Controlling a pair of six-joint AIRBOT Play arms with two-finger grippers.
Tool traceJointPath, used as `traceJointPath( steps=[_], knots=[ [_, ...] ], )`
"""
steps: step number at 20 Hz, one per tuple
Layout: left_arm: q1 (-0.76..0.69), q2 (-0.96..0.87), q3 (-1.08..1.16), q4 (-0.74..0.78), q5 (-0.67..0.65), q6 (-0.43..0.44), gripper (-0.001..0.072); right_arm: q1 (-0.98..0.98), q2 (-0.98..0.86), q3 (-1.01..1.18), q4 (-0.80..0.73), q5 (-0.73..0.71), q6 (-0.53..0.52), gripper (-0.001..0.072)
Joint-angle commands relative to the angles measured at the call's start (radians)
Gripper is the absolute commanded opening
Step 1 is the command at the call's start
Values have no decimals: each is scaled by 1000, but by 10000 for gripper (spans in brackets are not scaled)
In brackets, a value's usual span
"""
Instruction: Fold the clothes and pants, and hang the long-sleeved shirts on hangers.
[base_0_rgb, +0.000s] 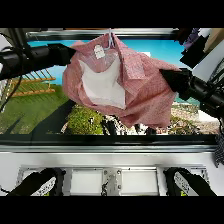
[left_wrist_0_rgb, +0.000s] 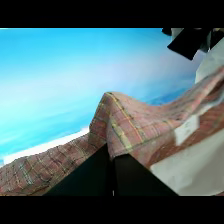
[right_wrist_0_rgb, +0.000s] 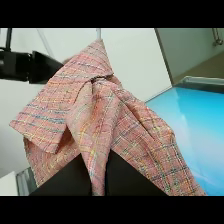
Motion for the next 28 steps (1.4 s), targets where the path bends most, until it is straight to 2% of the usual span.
traceJointPath(
  steps=[1,3,8,10,12,13,16,17,20,21,23,28],
  knots=[
    [5,22,111,0,6,1,19,1,-7,-1,-35,-3,14,13],
    [5,0,193,1,-49,1,19,2,-12,-1,-24,-1,18,13],
    [5,-83,314,2,-308,0,19,2,-12,-1,76,2,19,13],
    [5,-85,291,2,-325,0,50,2,-12,-1,109,6,40,13],
    [6,-74,276,2,-300,-8,634,2,-12,-1,118,28,43,13],
    [6,-67,277,2,-276,-11,641,2,-12,-1,119,36,60,13],
    [6,-28,277,2,-190,-16,640,1,-11,-1,154,35,66,14],
    [7,-16,277,2,-180,-17,617,0,-11,-1,175,35,65,13],
    [11,7,277,26,-180,-35,620,-2,-11,0,234,31,11,14],
    [8,14,277,58,-183,-67,569,-9,-11,1,262,22,-11,14],
    [7,19,277,80,-215,-76,17,-47,-8,1,296,1,-43,13],
    [-21,-11,277,79,-304,-77,20,-279,71,1,291,-91,-112,13]
  ],
)
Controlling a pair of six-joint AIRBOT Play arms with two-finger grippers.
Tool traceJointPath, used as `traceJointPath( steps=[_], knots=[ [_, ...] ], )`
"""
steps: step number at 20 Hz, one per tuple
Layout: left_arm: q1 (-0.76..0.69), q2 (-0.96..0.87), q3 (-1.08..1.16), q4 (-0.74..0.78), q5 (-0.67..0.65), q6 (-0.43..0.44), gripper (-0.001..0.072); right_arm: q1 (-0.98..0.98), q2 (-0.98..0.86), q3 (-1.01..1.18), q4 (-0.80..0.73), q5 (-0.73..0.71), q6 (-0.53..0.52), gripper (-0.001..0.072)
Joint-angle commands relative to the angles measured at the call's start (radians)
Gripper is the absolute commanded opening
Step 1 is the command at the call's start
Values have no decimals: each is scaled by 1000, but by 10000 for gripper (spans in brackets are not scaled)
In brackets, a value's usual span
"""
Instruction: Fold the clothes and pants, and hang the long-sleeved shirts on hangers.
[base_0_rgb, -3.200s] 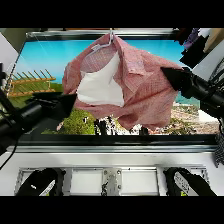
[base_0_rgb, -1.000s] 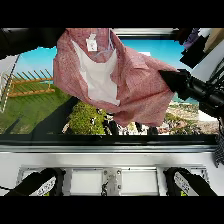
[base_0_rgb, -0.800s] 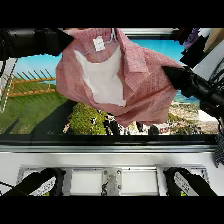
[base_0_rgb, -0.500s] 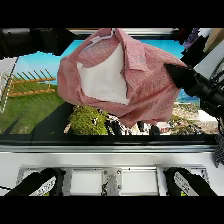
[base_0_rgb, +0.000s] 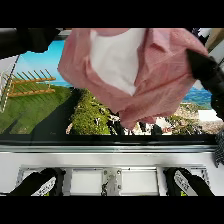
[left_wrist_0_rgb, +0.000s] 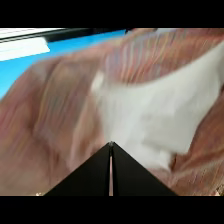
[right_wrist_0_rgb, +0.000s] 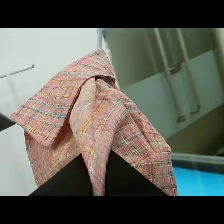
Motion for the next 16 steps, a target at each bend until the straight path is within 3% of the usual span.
traceJointPath(
  steps=[1,8,16],
  knots=[
    [-31,-26,0,10,-56,-7,20,-185,72,1,2,-84,-54,13],
    [-90,-113,0,10,-58,-7,20,-612,344,1,-131,-327,-56,13],
    [-89,-148,0,11,-57,-6,20,-706,554,1,-290,-959,-56,13]
  ],
)
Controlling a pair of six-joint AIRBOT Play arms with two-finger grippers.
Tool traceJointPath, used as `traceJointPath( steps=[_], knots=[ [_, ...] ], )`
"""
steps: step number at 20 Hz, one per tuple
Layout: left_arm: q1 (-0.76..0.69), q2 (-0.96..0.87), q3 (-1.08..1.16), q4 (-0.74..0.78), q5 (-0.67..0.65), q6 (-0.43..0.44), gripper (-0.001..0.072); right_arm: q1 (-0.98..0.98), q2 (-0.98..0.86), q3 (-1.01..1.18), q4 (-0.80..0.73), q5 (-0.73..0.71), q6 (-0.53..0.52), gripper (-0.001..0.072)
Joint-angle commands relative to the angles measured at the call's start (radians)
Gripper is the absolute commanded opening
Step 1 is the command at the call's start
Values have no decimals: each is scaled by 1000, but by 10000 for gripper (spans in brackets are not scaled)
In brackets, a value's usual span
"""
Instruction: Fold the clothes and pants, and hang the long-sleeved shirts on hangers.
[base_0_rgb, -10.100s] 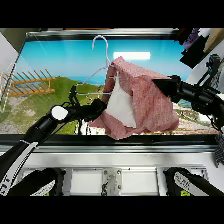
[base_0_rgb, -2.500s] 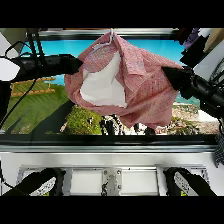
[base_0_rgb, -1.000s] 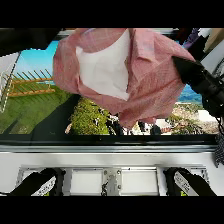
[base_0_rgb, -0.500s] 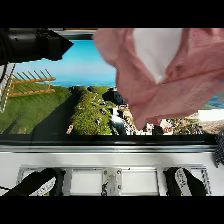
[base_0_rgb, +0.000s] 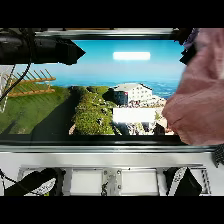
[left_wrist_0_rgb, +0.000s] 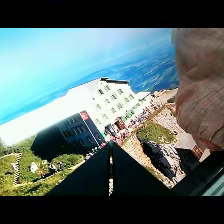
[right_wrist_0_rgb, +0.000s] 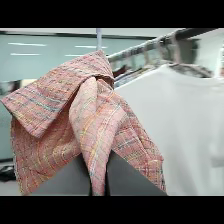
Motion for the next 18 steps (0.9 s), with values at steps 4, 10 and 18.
traceJointPath(
  steps=[4,10,18],
  knots=[
    [-1,-8,0,0,0,1,20,-21,-10,40,-61,-396,0,13],
    [-1,-9,0,-1,0,0,20,-20,-249,318,-99,-407,-34,13],
    [-1,-9,0,0,-1,0,20,-20,-353,467,-125,-407,-34,13]
  ],
)
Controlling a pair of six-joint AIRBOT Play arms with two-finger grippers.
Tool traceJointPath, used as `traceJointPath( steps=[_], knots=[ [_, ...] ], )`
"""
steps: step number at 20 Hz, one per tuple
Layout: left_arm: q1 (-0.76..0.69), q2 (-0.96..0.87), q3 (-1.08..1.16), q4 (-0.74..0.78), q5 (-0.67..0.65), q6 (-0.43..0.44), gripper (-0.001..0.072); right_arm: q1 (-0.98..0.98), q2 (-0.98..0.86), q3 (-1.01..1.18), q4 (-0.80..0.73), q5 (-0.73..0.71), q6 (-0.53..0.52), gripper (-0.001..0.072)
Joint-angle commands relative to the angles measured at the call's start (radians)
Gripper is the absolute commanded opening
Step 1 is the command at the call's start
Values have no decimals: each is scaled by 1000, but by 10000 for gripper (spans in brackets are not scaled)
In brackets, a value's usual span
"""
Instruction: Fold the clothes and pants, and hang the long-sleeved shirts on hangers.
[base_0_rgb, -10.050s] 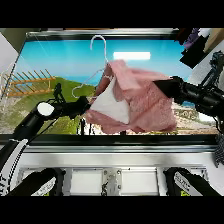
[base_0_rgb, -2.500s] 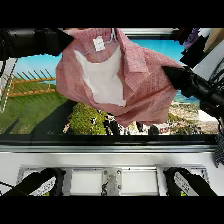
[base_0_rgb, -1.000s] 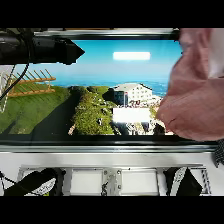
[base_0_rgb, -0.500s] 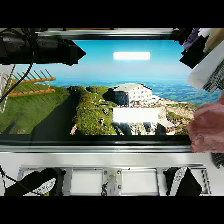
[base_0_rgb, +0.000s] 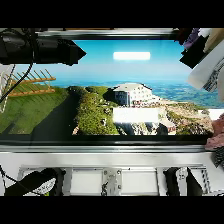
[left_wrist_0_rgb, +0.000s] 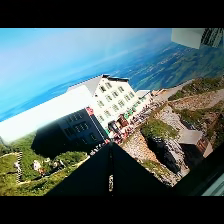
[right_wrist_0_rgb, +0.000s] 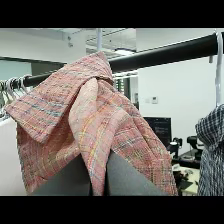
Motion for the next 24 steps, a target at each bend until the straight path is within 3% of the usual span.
traceJointPath(
  steps=[1,13,16,19,24],
  knots=[
    [-1,-1,0,1,0,0,20,0,-28,32,-11,-6,-1,13],
    [-1,0,0,0,-3,0,20,0,-68,62,-11,-119,-5,13],
    [-1,0,0,0,-3,0,20,0,-97,89,-11,-140,-66,13],
    [-1,-1,0,0,-3,0,20,-1,-122,89,-10,-225,-71,13],
    [-1,-1,0,-1,-3,0,20,0,-154,88,-10,-253,-71,14]
  ],
)
